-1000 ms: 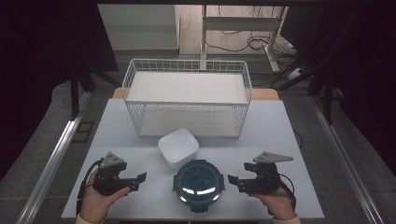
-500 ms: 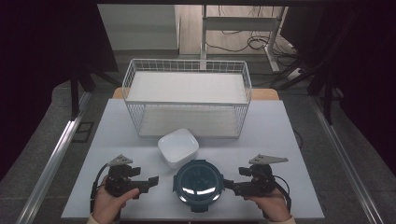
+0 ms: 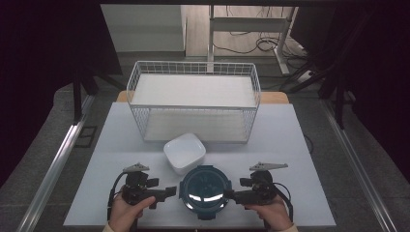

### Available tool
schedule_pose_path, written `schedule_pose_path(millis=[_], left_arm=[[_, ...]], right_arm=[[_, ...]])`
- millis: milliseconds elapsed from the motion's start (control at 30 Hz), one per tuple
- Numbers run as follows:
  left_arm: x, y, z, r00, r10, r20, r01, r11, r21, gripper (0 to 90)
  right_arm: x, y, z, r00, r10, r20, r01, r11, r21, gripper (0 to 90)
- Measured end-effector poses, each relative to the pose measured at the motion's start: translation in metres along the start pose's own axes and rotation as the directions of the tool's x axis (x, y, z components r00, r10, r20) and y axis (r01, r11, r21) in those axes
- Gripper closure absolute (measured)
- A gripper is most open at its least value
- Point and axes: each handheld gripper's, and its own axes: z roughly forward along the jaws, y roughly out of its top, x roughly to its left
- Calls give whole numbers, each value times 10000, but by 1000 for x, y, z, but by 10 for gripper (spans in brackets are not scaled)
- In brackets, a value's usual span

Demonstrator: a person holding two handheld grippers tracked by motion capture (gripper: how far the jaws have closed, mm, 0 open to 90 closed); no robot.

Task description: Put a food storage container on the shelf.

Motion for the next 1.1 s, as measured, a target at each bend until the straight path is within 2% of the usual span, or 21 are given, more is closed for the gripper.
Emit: schedule_pose_path(millis=[100, 233, 433, 500, 733, 800, 867, 900, 933, 1000, 1100], left_arm=[[-1, 0, 4, 9995, -194, 258, 193, 9998, 33, 128], [-3, 0, 12, 9987, -355, 370, 349, 9992, 169, 129], [-3, 0, 25, 9925, -782, 935, 750, 9965, 369, 136], [-3, 0, 30, 9888, -1021, 1086, 981, 9943, 421, 136], [-1, -2, 43, 9774, -1511, 1480, 1409, 9870, 771, 135], [0, -3, 47, 9717, -1673, 1669, 1536, 9838, 921, 136], [1, -3, 49, 9688, -1795, 1707, 1636, 9811, 1029, 140], [1, -4, 51, 9660, -1959, 1689, 1803, 9782, 1033, 136], [2, -4, 51, 9626, -2078, 1739, 1919, 9759, 1037, 136], [3, -5, 53, 9570, -2203, 1887, 2022, 9731, 1107, 143], [3, -5, 55, 9510, -2320, 2044, 2114, 9703, 1179, 152]], right_arm=[[1, -1, 5, 9999, 92, -49, -92, 9999, 132, 101], [1, -3, 12, 9988, 411, -279, -405, 9990, 191, 96], [1, -5, 21, 9939, 956, -553, -938, 9950, 344, 88], [2, -6, 23, 9924, 1063, -613, -1042, 9939, 371, 87], [2, -8, 32, 9850, 1502, -846, -1460, 9878, 533, 92], [3, -8, 34, 9826, 1625, -904, -1579, 9859, 558, 95], [2, -8, 35, 9795, 1778, -950, -1731, 9833, 557, 96], [1, -8, 36, 9749, 1998, -984, -1952, 9793, 538, 105], [1, -8, 36, 9749, 1998, -984, -1952, 9793, 538, 105], [-1, -9, 37, 9694, 2188, -1115, -2137, 9753, 560, 126], [-2, -10, 38, 9657, 2321, -1169, -2265, 9722, 595, 143]])
